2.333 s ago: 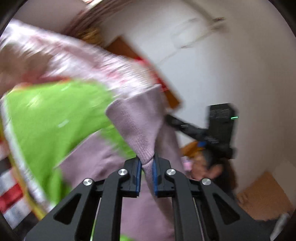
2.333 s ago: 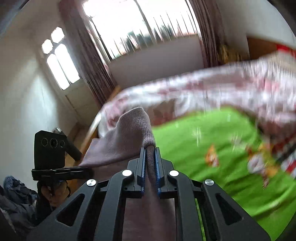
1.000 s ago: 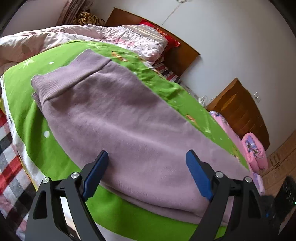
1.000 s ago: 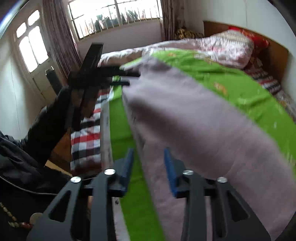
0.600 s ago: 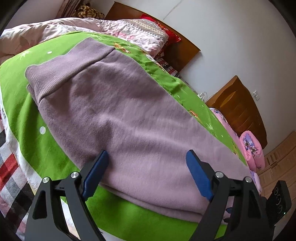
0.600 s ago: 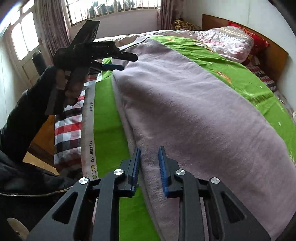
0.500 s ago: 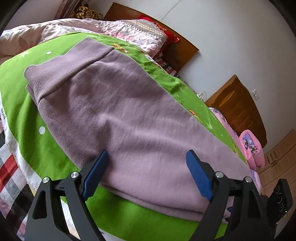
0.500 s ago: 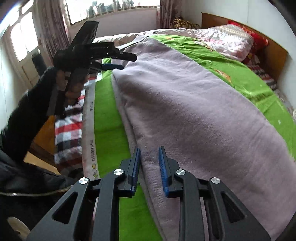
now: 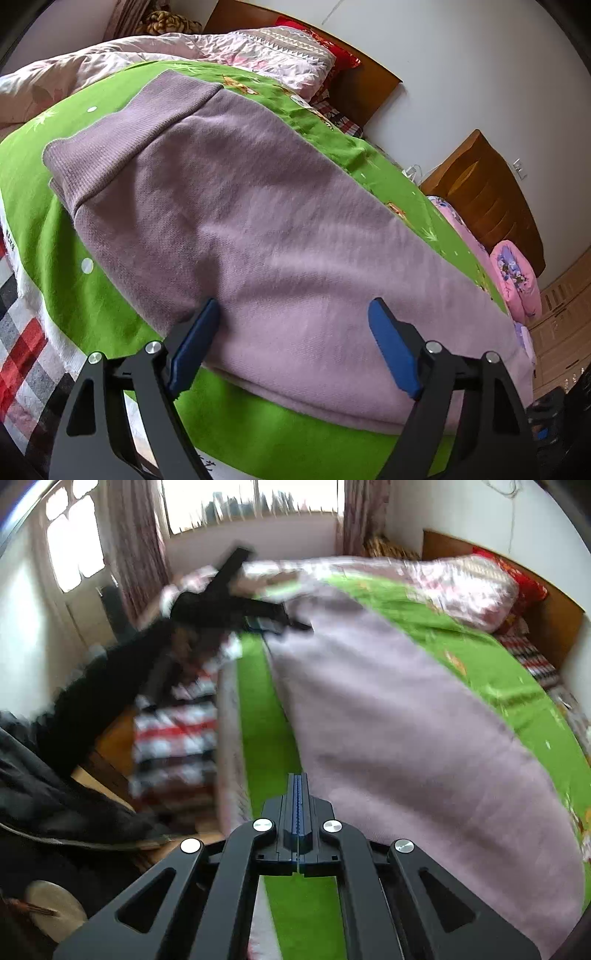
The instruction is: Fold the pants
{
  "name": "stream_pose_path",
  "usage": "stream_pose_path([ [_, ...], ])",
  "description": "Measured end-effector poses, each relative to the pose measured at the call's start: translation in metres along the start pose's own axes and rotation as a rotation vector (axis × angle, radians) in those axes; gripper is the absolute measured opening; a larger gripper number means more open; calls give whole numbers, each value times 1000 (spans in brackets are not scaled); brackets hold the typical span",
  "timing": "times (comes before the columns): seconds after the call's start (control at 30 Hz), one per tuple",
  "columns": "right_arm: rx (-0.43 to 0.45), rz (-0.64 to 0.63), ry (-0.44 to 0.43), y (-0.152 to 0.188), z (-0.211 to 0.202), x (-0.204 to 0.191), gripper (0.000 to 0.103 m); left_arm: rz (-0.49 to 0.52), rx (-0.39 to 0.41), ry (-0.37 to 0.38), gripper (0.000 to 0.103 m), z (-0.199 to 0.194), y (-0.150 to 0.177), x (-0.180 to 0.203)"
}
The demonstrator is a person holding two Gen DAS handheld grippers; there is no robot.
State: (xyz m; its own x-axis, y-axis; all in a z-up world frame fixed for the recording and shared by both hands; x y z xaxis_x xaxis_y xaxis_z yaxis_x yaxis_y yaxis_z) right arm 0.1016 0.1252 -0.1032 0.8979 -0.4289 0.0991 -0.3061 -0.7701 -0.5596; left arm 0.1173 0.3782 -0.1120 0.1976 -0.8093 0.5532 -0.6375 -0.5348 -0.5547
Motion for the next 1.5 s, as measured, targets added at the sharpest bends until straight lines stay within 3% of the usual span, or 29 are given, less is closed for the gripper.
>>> stream_pose_path([
  [0.13, 9, 75, -42, -1, 0, 2, 11, 87, -16, -118, 82, 5, 5, 12],
  [0.2, 54, 89, -29, 1, -20, 2, 15, 118, -9, -256, 82, -6, 8, 25],
  [0.27, 118, 156, -35, 5, -41, 12, 39, 131, 55, -265, 81, -24, 10, 45],
  [0.3, 147, 201, -29, 11, -52, 18, 69, 163, 76, -217, 82, -30, 12, 59],
  [0.33, 165, 248, 4, 19, -59, 28, 80, 208, 86, -168, 83, -34, 15, 75],
  [0.4, 138, 314, 69, 39, -62, 42, 77, 327, 67, -139, 85, -30, 28, 108],
  [0.5, 62, 399, 55, 71, -52, 47, 76, 451, -2, -105, 88, -10, 51, 136],
  [0.53, -5, 441, 34, 90, -42, 47, 76, 476, -32, -128, 89, 0, 59, 138],
  [0.6, 27, 450, 7, 105, -48, 41, 77, 509, -121, -221, 90, 25, 75, 129],
  [0.7, 31, 447, 6, 116, -63, 37, 76, 502, -123, -238, 95, 29, 74, 127],
  [0.77, 54, 452, 23, 124, -82, 43, 74, 480, -119, -325, 92, 23, 66, 138],
  [0.83, 101, 520, 103, 138, -107, 75, 78, 519, -72, -261, 93, 12, 62, 170],
  [0.87, 102, 548, 151, 148, -114, 91, 79, 555, -57, -179, 94, 7, 62, 199],
  [0.93, 54, 609, 295, 172, -127, 130, 80, 629, -61, -77, 95, 11, 65, 249],
  [1.03, -12, 669, 418, 196, -138, 180, 80, 774, -156, 101, 101, 53, 80, 339],
  [1.17, -86, 690, 476, 215, -137, 217, 88, 823, -350, 232, 101, 136, 111, 404],
  [1.2, -136, 698, 479, 227, -129, 220, 88, 836, -384, 247, 101, 157, 118, 412],
  [1.23, -239, 705, 494, 252, -121, 225, 88, 847, -398, 235, 101, 172, 126, 413],
  [1.27, -253, 696, 475, 266, -118, 222, 88, 834, -434, 212, 101, 196, 133, 410],
  [1.33, -163, 726, 376, 287, -129, 216, 88, 826, -440, 191, 101, 220, 143, 398],
  [1.5, -49, 682, 363, 307, -151, 202, 85, 807, -394, 178, 101, 220, 143, 392],
])
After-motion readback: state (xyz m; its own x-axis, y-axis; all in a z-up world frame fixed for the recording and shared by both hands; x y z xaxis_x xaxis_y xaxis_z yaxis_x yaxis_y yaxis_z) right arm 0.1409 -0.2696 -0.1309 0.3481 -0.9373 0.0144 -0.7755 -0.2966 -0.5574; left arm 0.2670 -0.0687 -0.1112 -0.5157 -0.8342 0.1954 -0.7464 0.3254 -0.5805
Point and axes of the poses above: each gripper's, at about its wrist camera, not at the fingertips, and z roughly the way its jaws point, x to its right, y to its underside, the point moved 5 cm from there along z, roughly the way its jaws point, and after that the axes turned 7 degrees about y, right-handed, at the moved point
